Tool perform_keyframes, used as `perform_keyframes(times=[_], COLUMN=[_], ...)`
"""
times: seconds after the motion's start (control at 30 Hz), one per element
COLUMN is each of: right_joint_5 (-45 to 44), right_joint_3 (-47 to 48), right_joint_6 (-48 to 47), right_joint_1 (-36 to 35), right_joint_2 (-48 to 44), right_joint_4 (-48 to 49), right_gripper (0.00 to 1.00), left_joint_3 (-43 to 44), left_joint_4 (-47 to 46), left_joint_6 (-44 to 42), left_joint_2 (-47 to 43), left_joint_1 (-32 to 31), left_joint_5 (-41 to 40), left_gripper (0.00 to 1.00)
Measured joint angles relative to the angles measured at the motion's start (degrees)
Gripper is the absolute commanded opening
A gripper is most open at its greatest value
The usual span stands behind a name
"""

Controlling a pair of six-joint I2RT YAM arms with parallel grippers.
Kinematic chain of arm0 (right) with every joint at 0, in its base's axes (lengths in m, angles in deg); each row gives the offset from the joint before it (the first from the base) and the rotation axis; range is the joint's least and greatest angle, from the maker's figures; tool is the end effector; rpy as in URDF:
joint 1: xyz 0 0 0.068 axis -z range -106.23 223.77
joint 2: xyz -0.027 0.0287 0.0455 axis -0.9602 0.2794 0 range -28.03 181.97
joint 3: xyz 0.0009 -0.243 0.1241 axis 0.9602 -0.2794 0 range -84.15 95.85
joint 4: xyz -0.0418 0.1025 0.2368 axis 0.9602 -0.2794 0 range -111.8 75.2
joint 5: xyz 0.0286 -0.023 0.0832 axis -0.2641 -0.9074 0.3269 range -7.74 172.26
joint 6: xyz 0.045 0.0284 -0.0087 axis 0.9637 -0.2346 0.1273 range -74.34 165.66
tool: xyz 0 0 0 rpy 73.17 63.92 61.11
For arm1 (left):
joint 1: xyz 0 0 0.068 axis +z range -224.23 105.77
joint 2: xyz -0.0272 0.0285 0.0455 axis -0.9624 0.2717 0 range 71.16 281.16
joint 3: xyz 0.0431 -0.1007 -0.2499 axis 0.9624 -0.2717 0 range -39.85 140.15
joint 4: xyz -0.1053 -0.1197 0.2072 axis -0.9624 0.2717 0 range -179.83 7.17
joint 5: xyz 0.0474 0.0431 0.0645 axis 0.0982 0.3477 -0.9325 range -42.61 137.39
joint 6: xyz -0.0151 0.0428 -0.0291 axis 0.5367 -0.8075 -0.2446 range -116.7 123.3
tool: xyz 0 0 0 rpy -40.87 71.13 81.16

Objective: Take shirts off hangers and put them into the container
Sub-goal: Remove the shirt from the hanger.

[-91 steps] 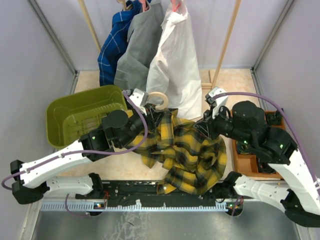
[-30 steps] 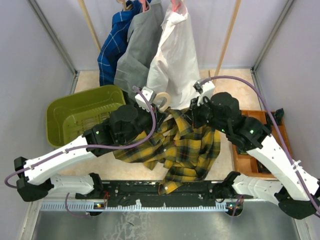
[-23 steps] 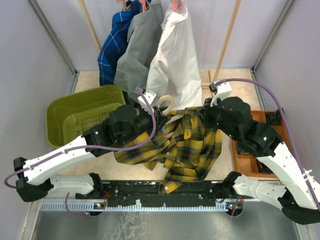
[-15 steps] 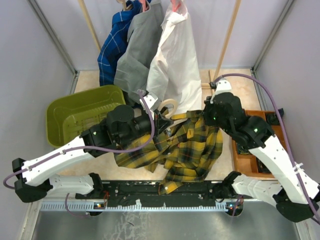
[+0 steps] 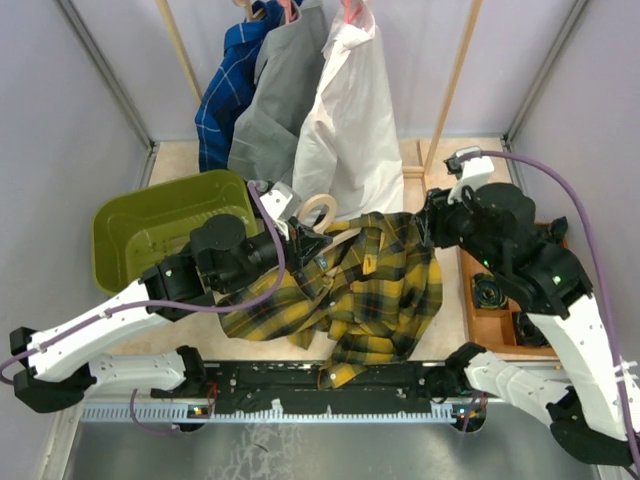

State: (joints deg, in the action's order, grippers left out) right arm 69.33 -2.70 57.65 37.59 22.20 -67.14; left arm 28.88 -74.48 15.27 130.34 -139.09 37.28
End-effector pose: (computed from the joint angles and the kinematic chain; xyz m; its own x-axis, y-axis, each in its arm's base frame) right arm 0.1103 0.0709 0.4556 -0.3690 -0.0190 -0.9292 -0.3376 0.9343 0.1149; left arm 0.1011 -0.2008 0.4289 -0.2114 -0.0299 -0.9769 0.7904 0.5827 -0.1889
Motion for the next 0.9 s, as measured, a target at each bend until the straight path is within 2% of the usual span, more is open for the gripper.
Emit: perform_keyframes(times=[0.1, 0.2, 0.27, 0.37, 0.53, 0.67, 0.77, 0.83, 0.9], right_joint_5=[4.6, 9.7, 11.4, 14.8, 21.9, 24.2, 25.2, 25.8, 26.5], right_joint_3=[-1.7, -6.6, -8.3, -11.0, -14.8, -17.4, -18.4, -18.9, -19.2], right_joint_6=[-2.6, -6.2, -7.5, -10.2, -14.3, -16.0, -16.6, -17.1, -17.1], right_joint_1=[4.1, 7.1, 8.0, 8.0, 8.0, 8.0, 8.0, 8.0, 8.0], right_joint_2=[1.3, 1.5, 1.7, 1.8, 1.6, 0.1, -0.8, -1.2, -1.1], right_joint_4=[-1.0, -1.6, -2.1, -1.8, 1.0, 4.7, 7.5, 8.7, 9.5], right_gripper=[0.73, 0.86, 0.89, 0.86, 0.69, 0.63, 0.44, 0.2, 0.02], left_joint_3=[0.0, 0.2, 0.9, 2.5, 3.5, 3.7, 3.9, 3.9, 4.2], left_joint_4=[0.9, 2.3, 3.9, 6.8, 10.5, 13.0, 14.5, 15.1, 15.7], left_joint_6=[0.0, -0.3, -0.6, -1.4, -2.8, -3.7, -4.4, -4.8, -5.2], left_joint_2=[0.1, 0.0, 0.0, -0.3, -3.1, -5.2, -5.7, -5.7, -5.7], left_joint_1=[0.0, 0.0, 0.0, 0.0, 0.0, 0.0, 0.0, 0.0, 0.0], left_joint_5=[0.0, 0.7, 1.3, 2.4, 4.9, 6.5, 7.3, 7.4, 7.4], left_gripper=[0.0, 0.0, 0.0, 0.0, 0.0, 0.0, 0.0, 0.0, 0.0])
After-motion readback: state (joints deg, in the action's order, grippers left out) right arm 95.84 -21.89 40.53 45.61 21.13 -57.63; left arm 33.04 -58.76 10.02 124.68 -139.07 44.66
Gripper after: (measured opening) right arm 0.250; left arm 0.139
